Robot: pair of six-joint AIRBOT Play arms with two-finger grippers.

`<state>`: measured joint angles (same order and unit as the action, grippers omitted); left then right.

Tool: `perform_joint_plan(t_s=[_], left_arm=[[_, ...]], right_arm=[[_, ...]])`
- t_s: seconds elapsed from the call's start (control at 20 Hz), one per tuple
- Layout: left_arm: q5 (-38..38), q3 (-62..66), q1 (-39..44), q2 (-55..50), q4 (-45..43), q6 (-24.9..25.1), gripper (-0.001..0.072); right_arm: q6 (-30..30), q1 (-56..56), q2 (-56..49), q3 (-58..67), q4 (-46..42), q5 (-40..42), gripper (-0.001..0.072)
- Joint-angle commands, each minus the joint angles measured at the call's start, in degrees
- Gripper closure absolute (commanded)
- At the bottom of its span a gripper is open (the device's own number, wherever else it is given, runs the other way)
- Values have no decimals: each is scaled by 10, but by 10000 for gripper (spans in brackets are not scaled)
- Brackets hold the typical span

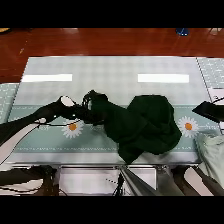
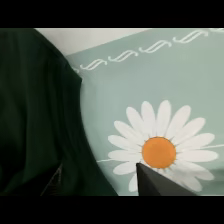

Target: Fold the shirts.

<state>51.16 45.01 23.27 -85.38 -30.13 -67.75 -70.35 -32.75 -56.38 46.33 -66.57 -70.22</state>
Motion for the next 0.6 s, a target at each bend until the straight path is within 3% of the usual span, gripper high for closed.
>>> perform_joint_plan(t_s=[0.0,0.25,0.4,0.55], left_arm=[[54,7,-25,4,6,27,680],[70,7,-70,52,6,41,680],[71,7,-79,62,6,41,680],[72,7,-79,61,6,41,680]], right_arm=[[20,0,-63,-2,55,-6,166],[74,0,-165,-2,55,-75,175],[76,0,-190,-2,-8,-104,188],[75,5,-193,-15,-5,-101,190]])
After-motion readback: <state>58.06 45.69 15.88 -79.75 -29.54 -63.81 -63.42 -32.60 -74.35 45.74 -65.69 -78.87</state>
